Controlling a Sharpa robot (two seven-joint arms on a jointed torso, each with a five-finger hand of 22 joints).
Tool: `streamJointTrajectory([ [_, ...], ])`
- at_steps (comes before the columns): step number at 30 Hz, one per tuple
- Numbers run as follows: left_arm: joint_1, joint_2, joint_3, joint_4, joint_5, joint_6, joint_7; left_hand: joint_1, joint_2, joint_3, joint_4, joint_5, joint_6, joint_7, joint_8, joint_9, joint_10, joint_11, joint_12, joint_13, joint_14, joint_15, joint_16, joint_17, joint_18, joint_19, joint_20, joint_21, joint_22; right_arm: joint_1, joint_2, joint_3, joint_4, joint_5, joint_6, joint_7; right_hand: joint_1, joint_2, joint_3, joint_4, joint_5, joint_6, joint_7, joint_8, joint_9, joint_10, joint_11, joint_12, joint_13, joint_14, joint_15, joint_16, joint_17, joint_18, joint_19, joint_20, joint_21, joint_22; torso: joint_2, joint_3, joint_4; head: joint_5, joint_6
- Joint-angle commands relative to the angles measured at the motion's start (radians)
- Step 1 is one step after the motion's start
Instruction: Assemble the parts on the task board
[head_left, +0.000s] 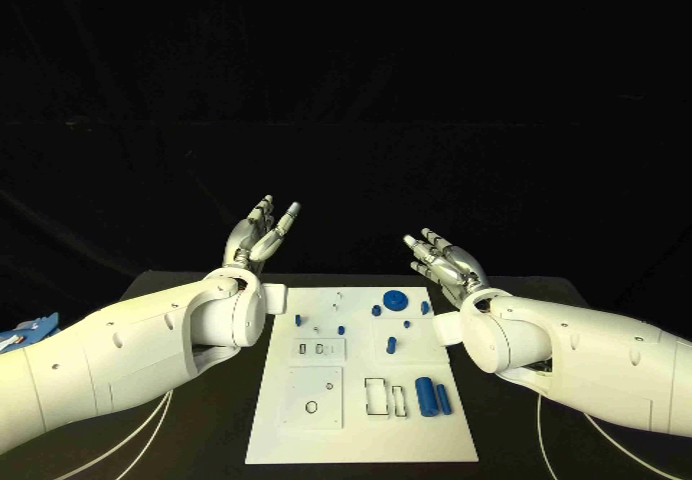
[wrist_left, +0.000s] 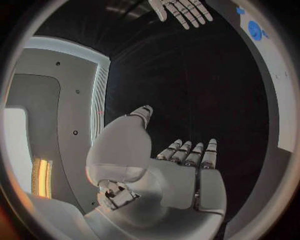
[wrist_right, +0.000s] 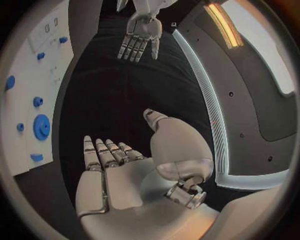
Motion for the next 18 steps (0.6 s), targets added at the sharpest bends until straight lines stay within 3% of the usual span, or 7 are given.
streamJointTrajectory([
  [1,0.001,0.003,0.0,-0.001,-0.025,0.062,0.036,0.017,0.001,0.001,0.006,0.005,0.006,0.079,0.004,0.001,0.001,0.007,0.004,0.001,0.0,0.008,0.001,0.002,0.018,0.0,0.007,0.005,0.001,0.014,0.007,-0.012,-0.019,-0.059,0.198,-0.063,0.071,0.004,0.028,-0.022,0.027,0.048,0.175,0.019,0.015,0.06,0.022,0.017,0.009,0.064,0.019,0.023,0.015,0.01,0.053,0.013,0.028,0.014,0.0,-0.0001,0.0001,0.0,0.0],
  [8,0.001,0.003,0.0,-0.001,-0.025,0.062,0.036,0.04,0.009,0.001,0.003,0.005,0.041,0.104,0.014,0.01,0.024,0.031,0.009,0.006,0.012,0.01,0.005,0.005,0.019,0.004,0.007,0.009,0.003,0.027,0.012,-0.025,-0.035,-0.071,0.252,-0.08,0.179,-0.021,0.076,-0.121,0.04,0.192,0.176,0.077,0.057,0.245,0.028,0.049,0.027,0.246,0.028,0.075,0.049,0.0,0.258,0.013,0.119,0.059,0.0,-0.0001,0.0001,0.0,0.0],
  [9,-0.001,-0.039,0.0,0.027,-0.02,0.099,0.035,0.054,0.011,0.003,0.002,0.006,0.061,0.117,0.021,0.014,0.049,0.046,0.014,0.009,0.033,0.01,0.012,0.012,0.021,0.008,0.007,0.012,0.005,0.041,-0.022,-0.025,-0.036,-0.299,0.136,-0.01,0.202,-0.027,0.089,-0.145,0.037,0.226,0.176,0.091,0.067,0.288,0.028,0.058,0.03,0.286,0.029,0.088,0.056,0.002,0.298,0.011,0.137,0.068,0.025,0.0056,0.0094,-0.008,-0.017],
  [11,-0.001,-0.047,0.0,0.036,-0.02,0.103,0.038,0.066,0.013,0.005,0.002,0.006,0.082,0.129,0.028,0.019,0.073,0.061,0.018,0.012,0.057,0.012,0.021,0.018,0.023,0.012,0.007,0.015,0.006,0.045,-0.024,-0.025,-0.037,-0.338,0.12,-0.009,0.263,-0.055,0.123,-0.218,0.025,0.316,0.174,0.128,0.09,0.41,0.019,0.08,0.039,0.388,0.017,0.119,0.074,0.011,0.386,0.008,0.177,0.085,0.03,0.0088,0.0108,-0.01,-0.017],
  [13,-0.001,-0.06,0.0,0.05,-0.02,0.108,0.044,0.108,0.011,0.018,-0.005,0.006,0.197,0.164,0.069,0.046,0.194,0.1,0.044,0.026,0.163,0.04,0.065,0.046,0.037,0.071,0.007,0.041,0.021,0.052,-0.027,-0.025,-0.039,-0.404,0.1,-0.013,0.286,-0.066,0.147,-0.255,0.024,0.404,0.171,0.162,0.112,0.558,0.009,0.107,0.049,0.516,0.001,0.158,0.095,0.026,0.472,0.007,0.216,0.101,0.036,0.0125,0.0139,-0.012,-0.016],
  [16,0.0,-0.073,0.0,0.066,-0.02,0.115,0.051,0.145,0.003,0.033,-0.008,0.006,0.291,0.166,0.105,0.068,0.314,0.113,0.063,0.034,0.306,0.03,0.125,0.079,0.031,0.202,0.007,0.099,0.05,0.062,-0.028,-0.024,-0.048,-0.491,0.085,-0.025,0.297,-0.086,0.183,-0.296,0.02,0.584,0.161,0.227,0.15,0.77,-0.013,0.137,0.054,0.704,-0.03,0.215,0.121,0.055,0.543,0.005,0.253,0.112,0.042,0.0163,0.0179,-0.015,-0.019],
  [18,0.0,-0.081,0.0,0.076,-0.021,0.124,0.053,0.171,-0.004,0.049,-0.007,0.005,0.406,0.166,0.149,0.095,0.515,0.105,0.104,0.049,0.552,0.004,0.229,0.135,0.064,0.453,0.004,0.211,0.102,0.068,-0.027,-0.024,-0.056,-0.562,0.077,-0.04,0.293,-0.1,0.206,-0.313,0.015,0.665,0.153,0.247,0.16,0.821,-0.025,0.128,0.051,0.761,-0.046,0.227,0.124,0.071,0.584,0.003,0.277,0.119,0.044,0.0177,0.0195,-0.014,-0.024],
])
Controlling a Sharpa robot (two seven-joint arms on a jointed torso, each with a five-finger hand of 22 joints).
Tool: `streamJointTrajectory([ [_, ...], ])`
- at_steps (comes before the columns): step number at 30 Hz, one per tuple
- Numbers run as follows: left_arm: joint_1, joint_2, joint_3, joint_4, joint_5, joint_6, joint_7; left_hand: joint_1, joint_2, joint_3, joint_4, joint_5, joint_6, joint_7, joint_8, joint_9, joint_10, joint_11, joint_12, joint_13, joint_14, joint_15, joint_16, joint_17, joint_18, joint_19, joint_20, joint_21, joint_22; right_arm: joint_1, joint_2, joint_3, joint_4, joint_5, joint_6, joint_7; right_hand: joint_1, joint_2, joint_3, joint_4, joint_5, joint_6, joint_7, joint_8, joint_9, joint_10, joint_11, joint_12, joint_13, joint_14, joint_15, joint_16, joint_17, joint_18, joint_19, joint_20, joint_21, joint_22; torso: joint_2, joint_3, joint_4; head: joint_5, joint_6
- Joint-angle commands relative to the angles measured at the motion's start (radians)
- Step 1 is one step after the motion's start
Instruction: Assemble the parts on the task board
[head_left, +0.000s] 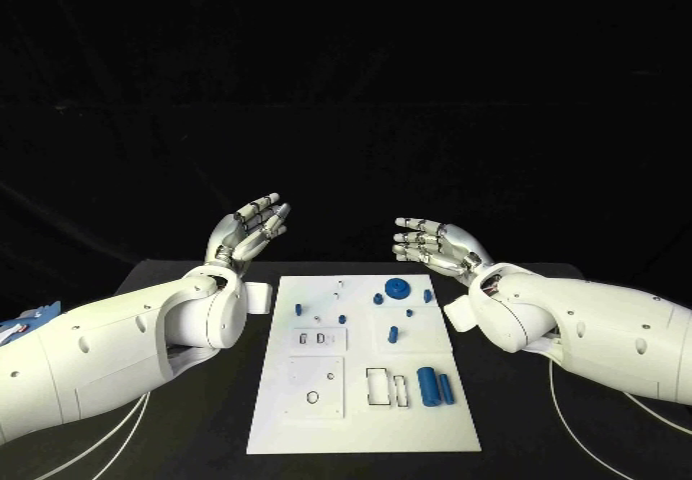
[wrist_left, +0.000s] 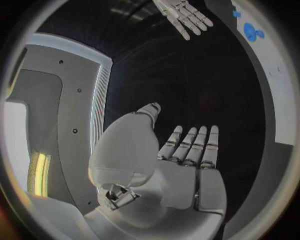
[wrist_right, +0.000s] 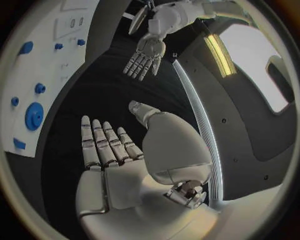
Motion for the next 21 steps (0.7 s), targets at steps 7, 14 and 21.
streamJointTrajectory([
  [7,0.004,-0.038,0.001,0.058,-0.011,0.109,0.002,0.046,-0.027,0.068,0.011,0.003,0.372,0.102,0.148,0.079,0.464,-0.071,0.081,0.019,0.429,-0.093,0.165,0.098,0.096,0.344,-0.015,0.15,0.042,0.024,0.0,0.005,-0.033,-0.491,-0.041,-0.064,0.059,-0.077,0.117,-0.154,-0.019,0.421,0.098,0.119,0.063,0.483,-0.071,0.001,0.011,0.477,-0.095,0.122,0.056,0.056,0.289,-0.047,0.202,0.088,0.029,0.0126,0.013,-0.01,-0.008],
  [14,0.004,-0.069,0.001,0.11,-0.007,0.172,-0.018,0.048,-0.037,0.101,0.009,0.0,0.407,0.087,0.156,0.084,0.521,-0.087,0.069,0.016,0.482,-0.111,0.172,0.12,0.096,0.392,-0.032,0.162,0.037,0.04,0.0,0.01,-0.051,-0.744,-0.01,-0.141,0.057,-0.084,0.076,-0.166,-0.021,0.466,0.072,0.103,0.052,0.566,-0.102,-0.031,0.013,0.638,-0.146,0.162,0.105,0.055,0.34,-0.099,0.374,0.196,0.054,0.018,0.0206,-0.022,-0.009],
  [21,0.005,-0.092,0.002,0.152,-0.006,0.194,-0.023,0.052,-0.042,0.106,0.006,0.0,0.407,0.086,0.154,0.084,0.522,-0.088,0.064,0.015,0.483,-0.111,0.169,0.122,0.096,0.394,-0.033,0.161,0.035,0.053,0.009,0.014,-0.058,-1.014,0.06,-0.286,0.026,-0.107,0.043,-0.153,-0.021,0.528,0.042,0.106,0.056,0.635,-0.141,-0.026,0.024,0.84,-0.202,0.282,0.222,0.062,0.43,-0.148,0.551,0.304,0.075,0.0232,0.0282,-0.027,-0.013],
])
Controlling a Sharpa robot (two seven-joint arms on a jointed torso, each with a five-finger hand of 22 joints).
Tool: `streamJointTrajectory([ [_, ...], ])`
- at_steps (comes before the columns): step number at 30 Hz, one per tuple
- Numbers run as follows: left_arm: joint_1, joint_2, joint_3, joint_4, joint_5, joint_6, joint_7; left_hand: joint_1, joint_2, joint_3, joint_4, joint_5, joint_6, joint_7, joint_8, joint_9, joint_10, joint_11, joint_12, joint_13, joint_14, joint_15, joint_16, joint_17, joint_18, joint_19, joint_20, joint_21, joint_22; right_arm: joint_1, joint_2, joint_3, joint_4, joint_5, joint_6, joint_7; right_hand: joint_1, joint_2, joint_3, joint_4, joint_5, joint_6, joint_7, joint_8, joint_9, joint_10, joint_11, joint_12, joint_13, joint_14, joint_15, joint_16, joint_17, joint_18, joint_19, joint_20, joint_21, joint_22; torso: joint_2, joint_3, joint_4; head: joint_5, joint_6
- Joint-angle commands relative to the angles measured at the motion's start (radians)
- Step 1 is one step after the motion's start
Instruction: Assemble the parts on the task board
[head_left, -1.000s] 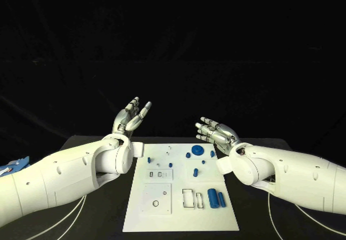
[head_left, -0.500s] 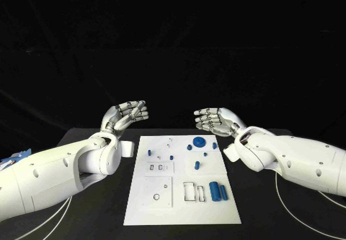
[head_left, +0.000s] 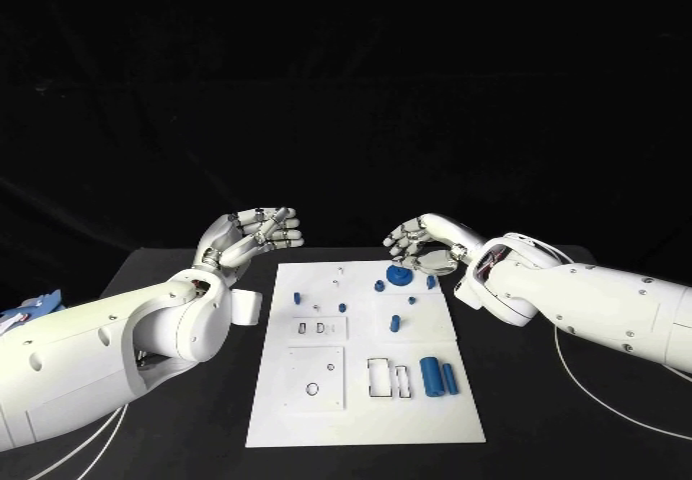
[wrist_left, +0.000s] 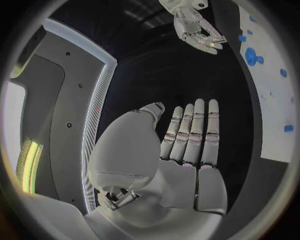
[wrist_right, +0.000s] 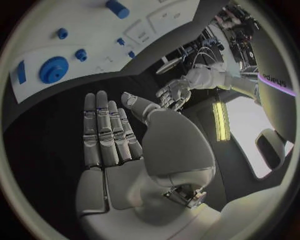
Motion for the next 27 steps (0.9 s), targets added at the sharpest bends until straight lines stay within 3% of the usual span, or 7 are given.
streamJointTrajectory([
  [1,0.002,-0.007,0.001,0.018,-0.005,0.06,-0.005,0.003,-0.01,0.008,-0.001,0.0,0.006,0.026,0.002,0.001,0.007,0.002,-0.005,-0.001,0.008,-0.002,-0.001,0.002,0.014,0.007,-0.002,0.004,-0.002,0.007,0.007,0.001,-0.001,-0.291,0.078,-0.152,-0.023,-0.029,-0.015,0.014,-0.002,0.052,-0.019,0.008,0.009,0.054,-0.028,-0.007,0.009,0.143,-0.038,0.094,0.089,0.019,0.076,-0.035,0.111,0.064,0.021,0.0055,0.0066,-0.003,0.0],
  [8,0.003,-0.02,0.003,0.046,-0.004,0.069,-0.008,0.005,-0.012,0.011,-0.002,0.0,0.005,0.026,0.0,0.0,0.006,0.003,-0.009,-0.002,0.007,-0.002,-0.003,0.002,0.014,0.008,-0.003,0.003,-0.003,0.022,0.027,0.002,-0.007,-0.448,0.111,-0.244,-0.042,-0.067,0.026,0.048,-0.005,0.065,-0.029,-0.007,0.031,0.052,-0.037,-0.01,0.038,0.193,-0.05,0.316,0.29,0.017,0.147,-0.052,0.2,0.128,0.042,0.0113,0.0144,-0.013,0.003],
  [12,0.004,-0.03,0.007,0.067,-0.004,0.07,-0.009,0.006,-0.014,0.013,-0.003,-0.001,0.004,0.027,-0.001,0.0,0.006,0.003,-0.011,-0.002,0.008,-0.001,-0.004,0.003,0.014,0.009,-0.003,0.003,-0.003,0.027,0.042,0.002,-0.009,-0.502,0.128,-0.277,-0.042,-0.084,0.037,0.068,-0.007,0.057,-0.028,-0.016,0.045,0.005,-0.032,-0.006,0.049,0.204,-0.045,0.544,0.502,-0.013,0.247,-0.048,0.355,0.342,0.059,0.0166,0.0206,-0.02,0.009],
  [15,0.005,-0.037,0.01,0.078,-0.004,0.07,-0.01,0.006,-0.014,0.013,-0.003,-0.001,0.004,0.027,-0.001,0.0,0.006,0.003,-0.011,-0.002,0.008,-0.001,-0.004,0.003,0.014,0.009,-0.003,0.003,-0.003,0.029,0.052,0.002,-0.012,-0.525,0.133,-0.292,-0.04,-0.09,0.036,0.074,-0.008,0.052,-0.028,-0.019,0.05,-0.016,-0.029,-0.003,0.05,0.207,-0.042,0.623,0.577,-0.023,0.275,-0.046,0.405,0.412,0.069,0.0196,0.0235,-0.022,0.011],
  [21,0.005,-0.045,0.016,0.096,-0.004,0.071,-0.011,0.007,-0.015,0.014,-0.003,-0.001,0.004,0.027,-0.002,0.0,0.005,0.004,-0.012,-0.002,0.007,-0.001,-0.005,0.003,0.013,0.009,-0.003,0.002,-0.004,0.03,0.069,0.002,-0.022,-0.548,0.14,-0.312,-0.038,-0.094,0.033,0.085,-0.01,0.046,-0.029,-0.023,0.058,-0.028,-0.029,0.004,0.055,0.214,-0.04,0.721,0.67,-0.037,0.317,-0.043,0.471,0.507,0.084,0.0245,0.0302,-0.029,0.015],
  [27,0.006,-0.049,0.02,0.105,-0.004,0.072,-0.012,0.008,-0.015,0.015,-0.004,-0.001,0.003,0.028,-0.002,0.0,0.005,0.004,-0.014,-0.003,0.007,-0.001,-0.006,0.004,0.013,0.009,-0.003,0.002,-0.004,0.031,0.085,0.002,-0.036,-0.557,0.151,-0.321,-0.035,-0.094,0.033,0.09,-0.011,0.043,-0.028,-0.024,0.062,-0.033,-0.028,0.008,0.058,0.217,-0.039,0.759,0.705,-0.043,0.335,-0.042,0.499,0.549,0.097,0.0288,0.0359,-0.034,0.017],
])
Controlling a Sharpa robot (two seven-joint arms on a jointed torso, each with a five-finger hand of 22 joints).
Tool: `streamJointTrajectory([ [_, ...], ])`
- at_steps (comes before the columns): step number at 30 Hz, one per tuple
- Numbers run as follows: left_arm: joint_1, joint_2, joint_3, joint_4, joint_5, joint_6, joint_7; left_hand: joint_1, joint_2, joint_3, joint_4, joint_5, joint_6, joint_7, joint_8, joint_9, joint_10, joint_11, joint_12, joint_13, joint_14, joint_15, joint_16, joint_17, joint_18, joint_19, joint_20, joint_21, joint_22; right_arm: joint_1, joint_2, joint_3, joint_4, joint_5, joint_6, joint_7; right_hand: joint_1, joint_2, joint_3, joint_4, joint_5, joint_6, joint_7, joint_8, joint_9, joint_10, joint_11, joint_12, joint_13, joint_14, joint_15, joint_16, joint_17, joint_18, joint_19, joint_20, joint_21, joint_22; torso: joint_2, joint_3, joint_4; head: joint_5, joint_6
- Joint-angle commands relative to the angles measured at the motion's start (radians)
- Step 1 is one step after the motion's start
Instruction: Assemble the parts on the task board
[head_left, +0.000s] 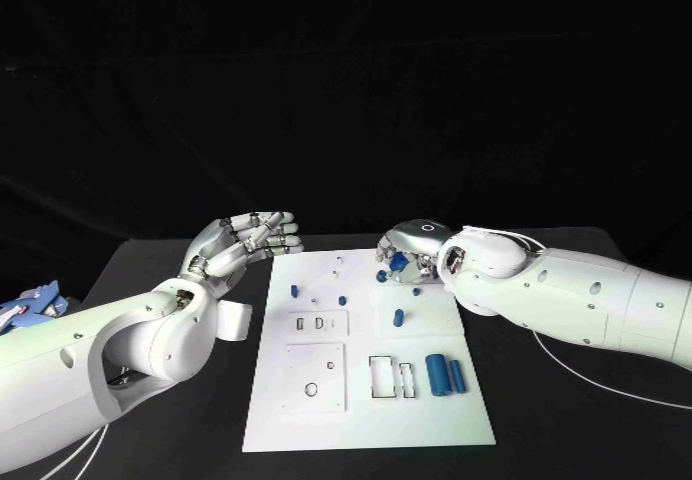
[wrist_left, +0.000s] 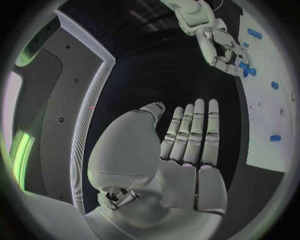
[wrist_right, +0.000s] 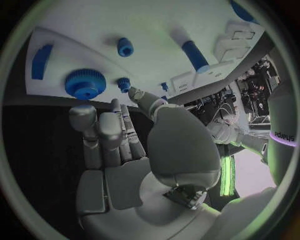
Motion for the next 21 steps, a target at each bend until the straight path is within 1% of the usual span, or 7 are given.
streamJointTrajectory([
  [1,0.002,-0.001,0.002,0.006,-0.005,0.023,0.004,0.0,-0.007,0.007,-0.001,-0.001,0.004,0.028,-0.002,0.0,0.005,0.004,-0.004,-0.002,0.007,-0.001,-0.006,0.002,0.014,0.006,0.001,0.002,-0.001,0.001,0.006,0.0,-0.007,-0.047,0.031,-0.035,0.0,-0.008,-0.001,0.007,-0.007,-0.007,0.0,-0.004,0.001,-0.007,-0.002,0.006,0.001,0.014,0.003,0.01,0.008,-0.009,0.007,-0.001,0.008,0.01,0.015,0.0047,0.0061,-0.004,0.002],
  [6,0.002,-0.002,0.003,0.008,-0.005,0.025,0.002,0.0,-0.008,0.008,-0.001,-0.001,0.003,0.028,-0.003,0.0,0.004,0.005,-0.006,-0.002,0.007,-0.001,-0.007,0.002,0.013,0.006,0.001,0.001,-0.002,0.001,0.012,0.0,-0.013,-0.047,0.043,-0.033,0.003,-0.006,0.001,0.013,-0.006,-0.008,-0.001,-0.004,0.007,-0.01,-0.002,0.011,0.005,0.021,0.003,0.061,0.06,-0.018,0.033,-0.001,0.047,0.068,0.023,0.0072,0.0088,-0.009,0.002],
  [11,0.002,-0.003,0.004,0.008,-0.005,0.026,0.0,0.0,-0.008,0.008,-0.001,-0.001,0.003,0.028,-0.003,0.0,0.004,0.005,-0.007,-0.002,0.007,-0.001,-0.007,0.002,0.013,0.006,0.001,0.001,-0.002,0.001,0.013,0.0,-0.011,-0.045,0.048,-0.033,0.003,-0.002,0.004,0.02,-0.006,-0.003,0.0,-0.001,0.012,-0.006,-0.002,0.017,0.008,0.025,0.004,0.089,0.085,-0.022,0.045,0.0,0.066,0.096,0.027,0.0072,0.0107,-0.011,0.003],
  [13,0.002,-0.003,0.004,0.007,-0.005,0.026,0.0,-0.001,-0.009,0.009,0.0,-0.002,0.002,0.029,-0.004,-0.001,0.004,0.005,-0.008,-0.002,0.007,0.0,-0.008,0.002,0.013,0.006,0.001,0.001,-0.002,0.001,0.014,0.0,-0.009,-0.046,0.049,-0.033,0.003,-0.001,0.005,0.021,-0.006,0.0,-0.001,0.001,0.013,-0.004,-0.003,0.019,0.009,0.025,0.004,0.095,0.09,-0.023,0.048,0.0,0.072,0.104,0.029,0.0084,0.0106,-0.011,0.003],
  [16,0.002,-0.003,0.004,0.007,-0.005,0.028,-0.001,-0.001,-0.009,0.009,0.0,-0.002,0.002,0.029,-0.004,-0.001,0.004,0.005,-0.008,-0.002,0.007,0.0,-0.008,0.002,0.013,0.006,0.001,0.001,-0.002,0.001,0.015,0.0,-0.007,-0.047,0.049,-0.033,0.009,0.01,0.017,0.028,-0.004,0.014,-0.005,0.009,0.022,0.018,-0.008,0.033,0.016,0.03,0.0,0.129,0.124,-0.031,0.07,-0.002,0.103,0.151,0.03,0.0094,0.0107,-0.01,0.004],
  [21,0.002,-0.004,0.004,0.007,-0.005,0.03,-0.005,-0.001,-0.01,0.009,0.0,-0.002,0.001,0.03,-0.005,-0.001,0.003,0.006,-0.01,-0.002,0.006,0.0,-0.009,0.003,0.013,0.006,0.001,0.0,-0.003,0.001,0.015,0.0,-0.008,-0.043,0.048,-0.033,0.018,0.027,0.037,0.035,-0.009,0.038,-0.013,0.025,0.036,0.046,-0.017,0.049,0.024,0.031,-0.007,0.155,0.146,-0.036,0.085,-0.007,0.128,0.188,0.033,0.0121,0.0106,-0.01,0.006],
])
